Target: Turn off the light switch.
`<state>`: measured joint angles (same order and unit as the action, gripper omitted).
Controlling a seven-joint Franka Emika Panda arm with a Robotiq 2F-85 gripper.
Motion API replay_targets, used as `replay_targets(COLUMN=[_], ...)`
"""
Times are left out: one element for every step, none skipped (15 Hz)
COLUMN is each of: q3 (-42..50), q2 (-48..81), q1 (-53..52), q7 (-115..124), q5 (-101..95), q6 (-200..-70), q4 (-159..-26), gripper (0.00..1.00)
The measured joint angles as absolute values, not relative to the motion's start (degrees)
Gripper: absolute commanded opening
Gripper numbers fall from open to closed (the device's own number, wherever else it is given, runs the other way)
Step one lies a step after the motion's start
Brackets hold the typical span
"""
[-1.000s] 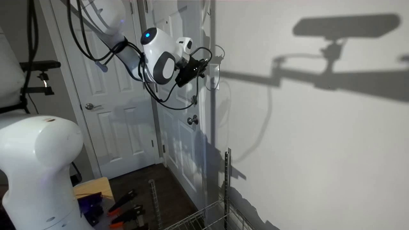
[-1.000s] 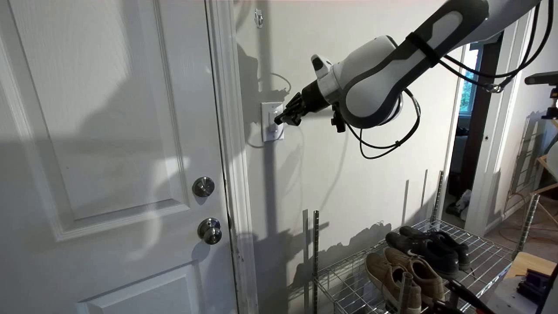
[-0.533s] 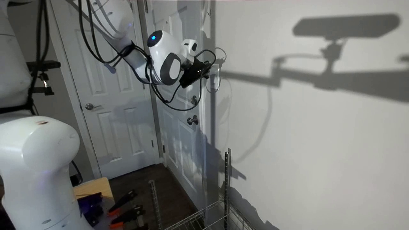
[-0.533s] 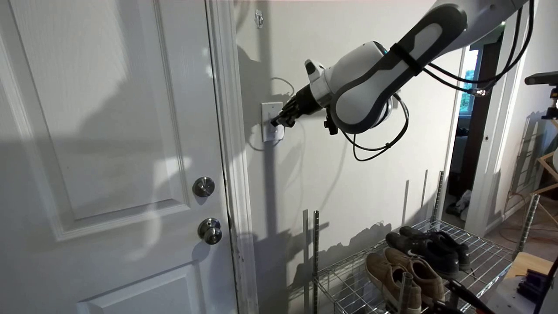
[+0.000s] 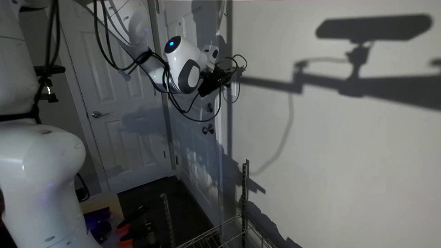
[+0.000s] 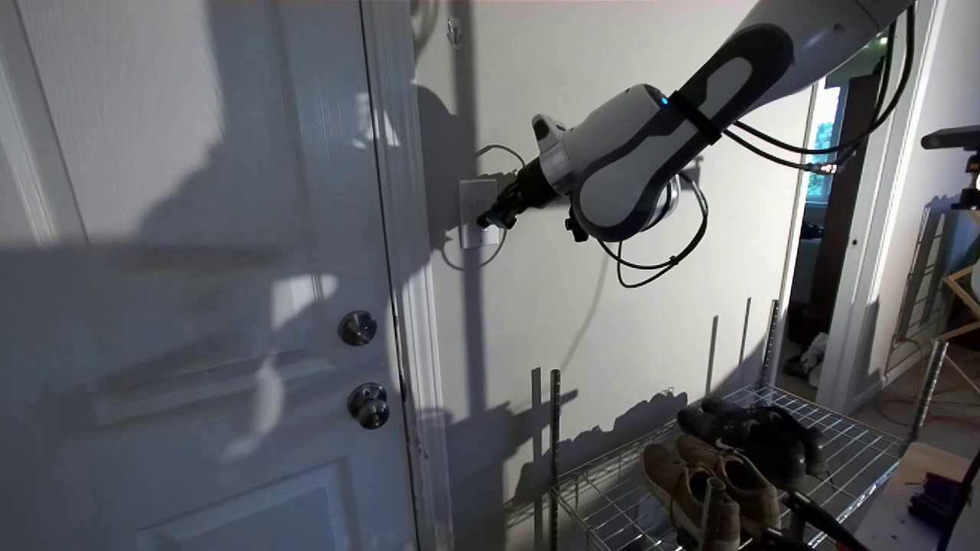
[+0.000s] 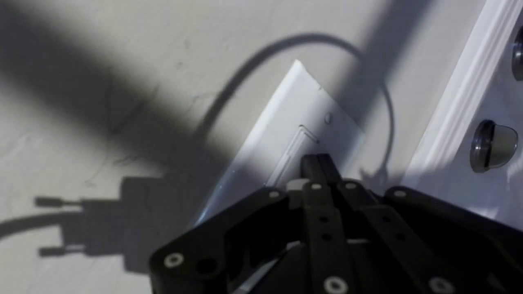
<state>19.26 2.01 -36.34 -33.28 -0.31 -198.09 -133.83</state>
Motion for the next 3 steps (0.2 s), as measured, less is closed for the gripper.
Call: replay_targets(q3=[19.25,19.25,19.24], q2=[2.01,2.01,2.01], q1=[-36.34,-36.33,-36.34], q7=[-33.26,-33.18,-32.93], q5=[-0.31,-0.31,-0.31], q6=[-198.08,-198.09,-198.09], q4=[-133.82,-133.82,-133.81], gripper=[0.02,0.02,0.03])
